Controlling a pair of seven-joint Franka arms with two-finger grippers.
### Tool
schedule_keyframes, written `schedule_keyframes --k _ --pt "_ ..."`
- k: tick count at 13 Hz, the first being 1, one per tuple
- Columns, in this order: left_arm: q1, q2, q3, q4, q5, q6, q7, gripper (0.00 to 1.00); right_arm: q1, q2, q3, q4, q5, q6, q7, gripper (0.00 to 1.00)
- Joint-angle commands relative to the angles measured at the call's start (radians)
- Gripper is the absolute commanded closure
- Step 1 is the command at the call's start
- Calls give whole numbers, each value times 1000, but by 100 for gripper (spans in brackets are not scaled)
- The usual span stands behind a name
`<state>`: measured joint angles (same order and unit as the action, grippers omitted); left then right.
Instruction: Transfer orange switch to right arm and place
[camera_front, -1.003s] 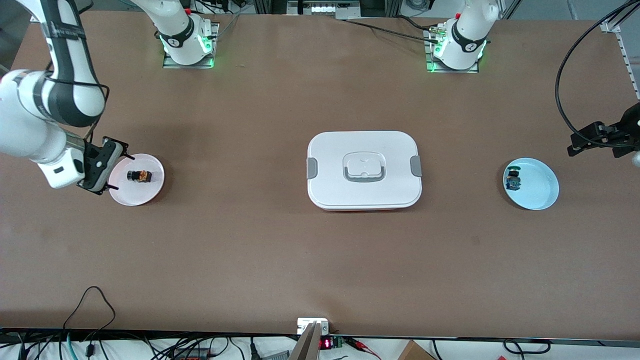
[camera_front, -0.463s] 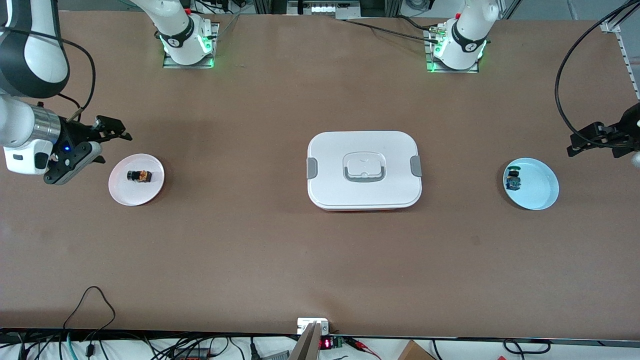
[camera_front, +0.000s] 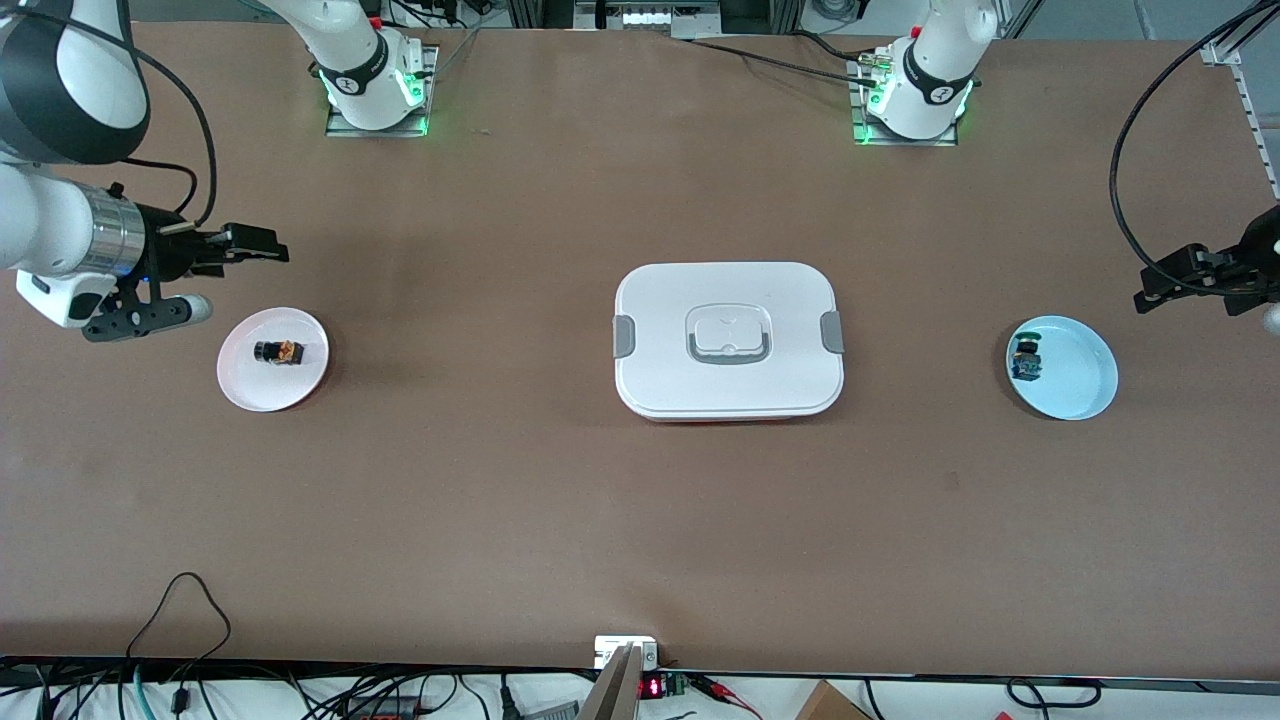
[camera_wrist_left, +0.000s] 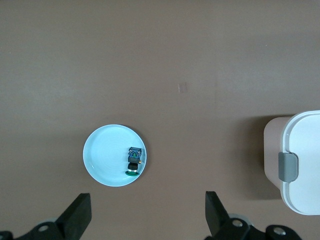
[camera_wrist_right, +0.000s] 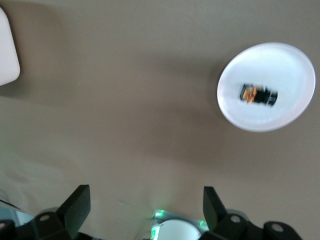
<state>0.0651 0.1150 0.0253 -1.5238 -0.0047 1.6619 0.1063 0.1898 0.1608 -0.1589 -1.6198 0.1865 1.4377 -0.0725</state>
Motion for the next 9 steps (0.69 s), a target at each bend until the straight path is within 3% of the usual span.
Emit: schedule_keyframes --k 1,4,7,9 --pt "1 12 -5 31 29 -24 0 0 54 -3 -5 67 -27 -77 112 0" --pt "1 14 -7 31 29 -22 0 0 56 -1 -5 95 -201 20 58 0" --pt "1 14 -5 31 29 -24 0 0 -38 -30 -2 89 -171 79 57 0" --pt "1 14 -5 31 29 -24 0 0 -39 -35 -4 90 -165 58 167 0"
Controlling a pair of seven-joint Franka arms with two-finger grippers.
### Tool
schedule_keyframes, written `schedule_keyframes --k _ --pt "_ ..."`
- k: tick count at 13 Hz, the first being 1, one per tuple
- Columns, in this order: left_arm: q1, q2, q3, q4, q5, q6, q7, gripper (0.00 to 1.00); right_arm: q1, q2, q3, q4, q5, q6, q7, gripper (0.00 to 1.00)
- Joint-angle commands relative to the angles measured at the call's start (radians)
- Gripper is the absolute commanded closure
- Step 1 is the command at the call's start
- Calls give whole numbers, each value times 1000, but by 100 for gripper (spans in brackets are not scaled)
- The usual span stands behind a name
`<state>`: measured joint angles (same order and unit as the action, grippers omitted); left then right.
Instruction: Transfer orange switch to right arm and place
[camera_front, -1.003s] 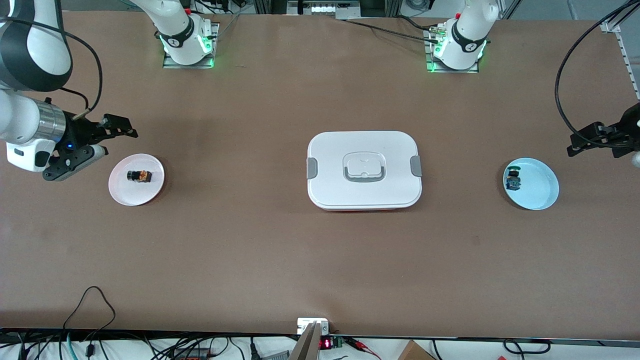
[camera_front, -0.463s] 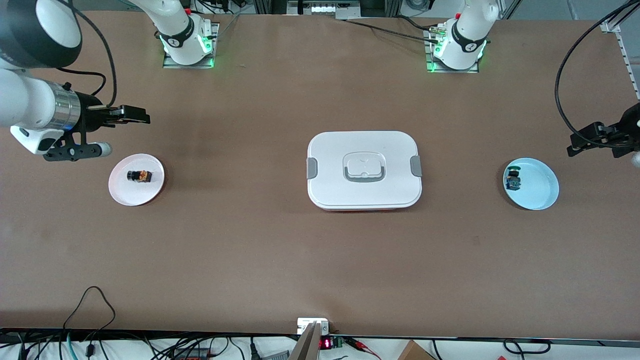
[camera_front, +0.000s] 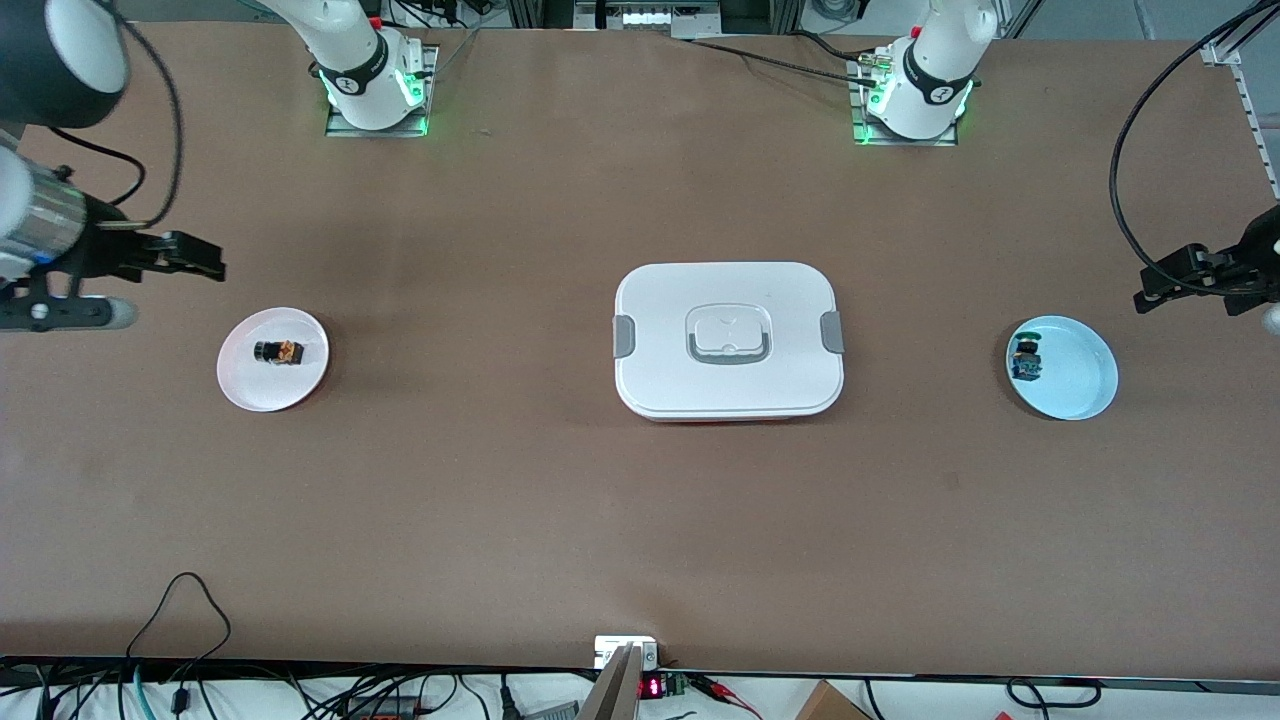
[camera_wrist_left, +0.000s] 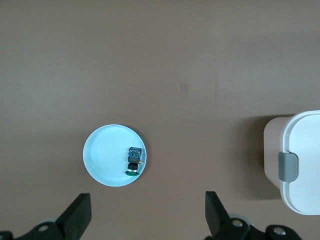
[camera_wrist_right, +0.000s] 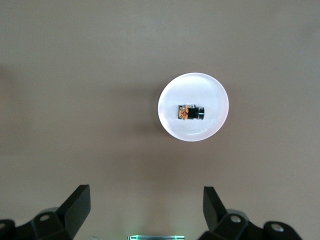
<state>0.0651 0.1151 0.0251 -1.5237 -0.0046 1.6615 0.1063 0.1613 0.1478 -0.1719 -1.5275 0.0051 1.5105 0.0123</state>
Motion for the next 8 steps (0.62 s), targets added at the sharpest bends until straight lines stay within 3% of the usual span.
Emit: schedule_keyframes --k 1,4,8 --pt "1 14 -5 31 29 -23 0 0 -11 -39 6 -20 16 -4 86 0" --pt "1 14 -5 31 29 -23 0 0 -16 -115 3 -161 -7 140 -18 0" --pt "1 14 -5 31 31 -22 0 0 -20 -131 -1 -180 -14 152 -54 0"
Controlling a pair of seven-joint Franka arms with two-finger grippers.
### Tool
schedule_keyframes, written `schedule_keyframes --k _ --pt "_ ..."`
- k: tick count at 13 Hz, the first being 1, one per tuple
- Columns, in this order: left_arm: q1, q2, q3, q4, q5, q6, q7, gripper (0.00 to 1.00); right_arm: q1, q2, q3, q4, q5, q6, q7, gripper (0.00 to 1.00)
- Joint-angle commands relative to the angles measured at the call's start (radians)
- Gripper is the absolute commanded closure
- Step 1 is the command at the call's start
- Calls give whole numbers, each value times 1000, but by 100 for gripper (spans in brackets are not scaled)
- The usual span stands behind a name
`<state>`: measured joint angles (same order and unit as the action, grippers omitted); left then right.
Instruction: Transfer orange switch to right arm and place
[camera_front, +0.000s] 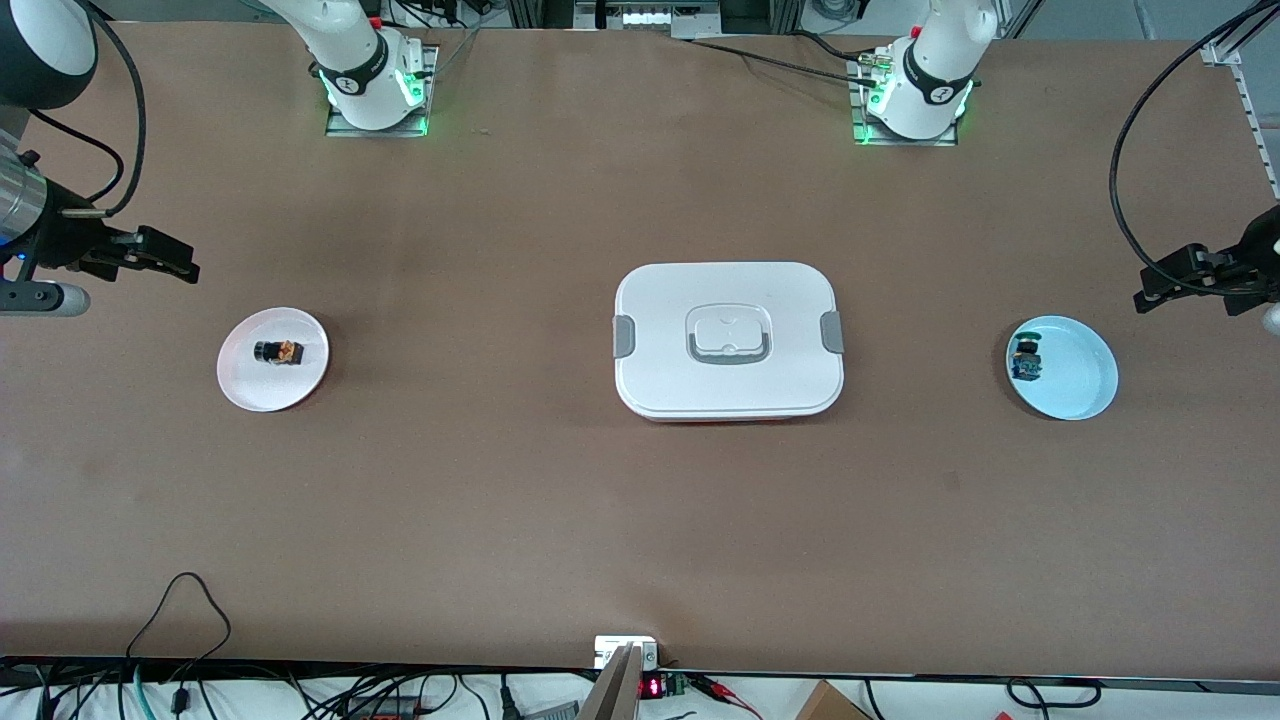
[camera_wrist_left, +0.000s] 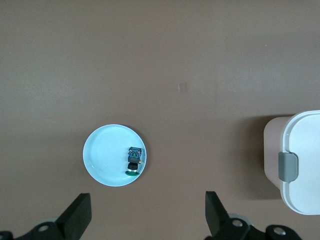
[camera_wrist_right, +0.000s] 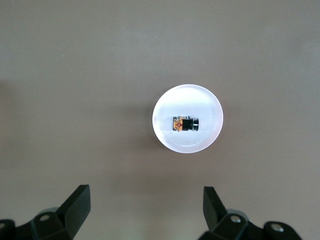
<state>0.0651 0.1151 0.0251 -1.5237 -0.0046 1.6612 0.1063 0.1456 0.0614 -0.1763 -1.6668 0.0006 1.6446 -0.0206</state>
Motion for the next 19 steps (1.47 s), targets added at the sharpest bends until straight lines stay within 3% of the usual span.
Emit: schedule_keyframes --k 1,5,13,19 --pt "1 15 -5 30 31 -23 0 0 -4 -54 3 -59 -10 26 -19 0" --pt "1 14 -5 30 31 -23 0 0 -1 -95 5 -110 -10 57 -3 0" --pt "2 14 -5 28 29 -23 0 0 -1 -65 8 4 -7 -3 -7 0" --pt "1 14 -5 30 29 -23 0 0 3 -68 11 18 -5 -46 -12 0"
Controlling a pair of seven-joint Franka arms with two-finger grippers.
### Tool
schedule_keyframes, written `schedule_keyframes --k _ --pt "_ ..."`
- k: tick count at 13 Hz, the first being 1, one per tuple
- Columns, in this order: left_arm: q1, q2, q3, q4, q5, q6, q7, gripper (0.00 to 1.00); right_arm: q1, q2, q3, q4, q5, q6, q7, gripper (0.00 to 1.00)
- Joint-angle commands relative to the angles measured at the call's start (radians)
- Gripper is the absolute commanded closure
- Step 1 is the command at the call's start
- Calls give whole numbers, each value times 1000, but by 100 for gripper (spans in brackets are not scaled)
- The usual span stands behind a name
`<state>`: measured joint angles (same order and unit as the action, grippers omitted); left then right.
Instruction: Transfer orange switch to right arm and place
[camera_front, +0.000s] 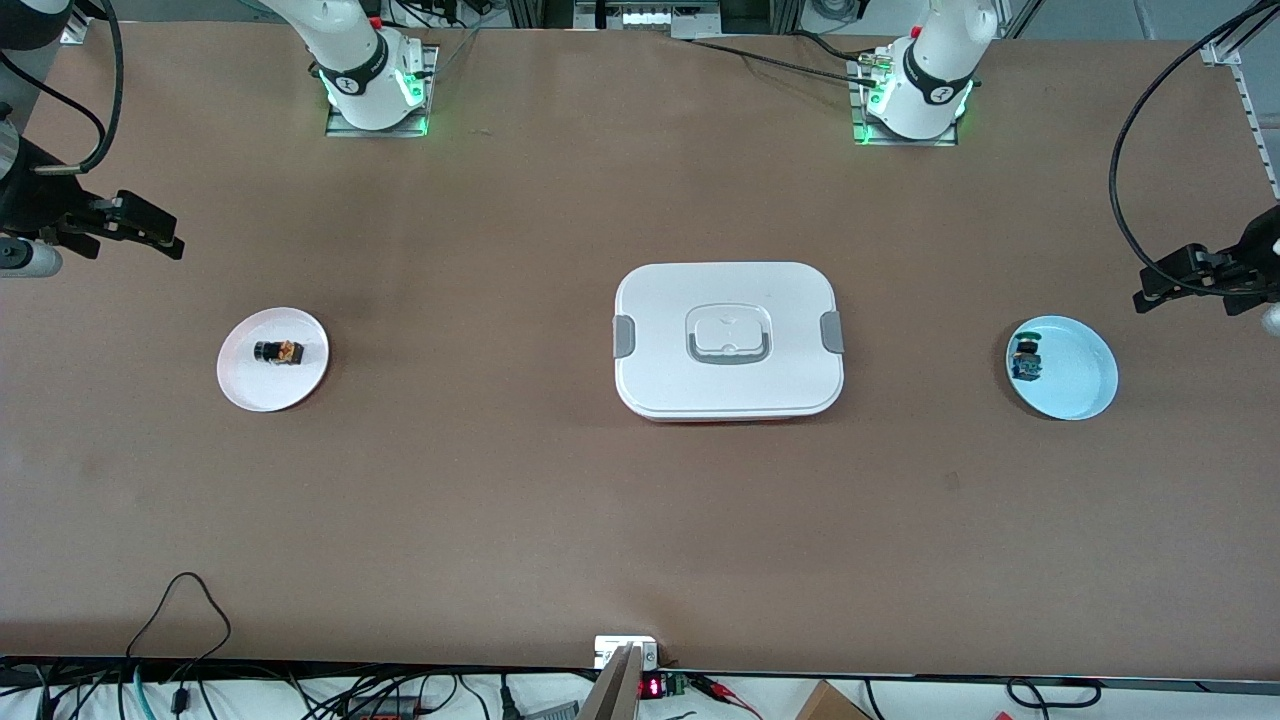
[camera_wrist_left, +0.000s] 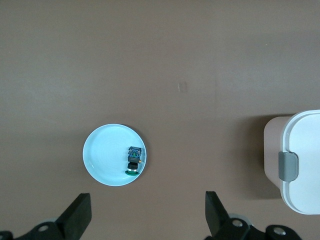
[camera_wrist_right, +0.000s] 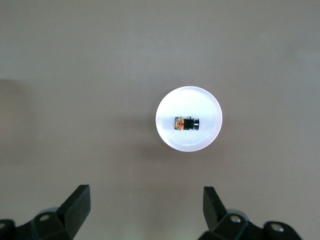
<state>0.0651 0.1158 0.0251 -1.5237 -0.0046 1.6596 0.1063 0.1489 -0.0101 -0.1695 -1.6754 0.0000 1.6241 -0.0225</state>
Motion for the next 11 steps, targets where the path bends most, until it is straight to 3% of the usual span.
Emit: schedule_keyframes --k 1,11 --pt "1 13 -5 30 29 -21 0 0 -5 4 1 35 -5 -27 -11 0" --pt "1 13 -5 30 31 -21 0 0 -5 4 1 37 -6 -43 -10 0"
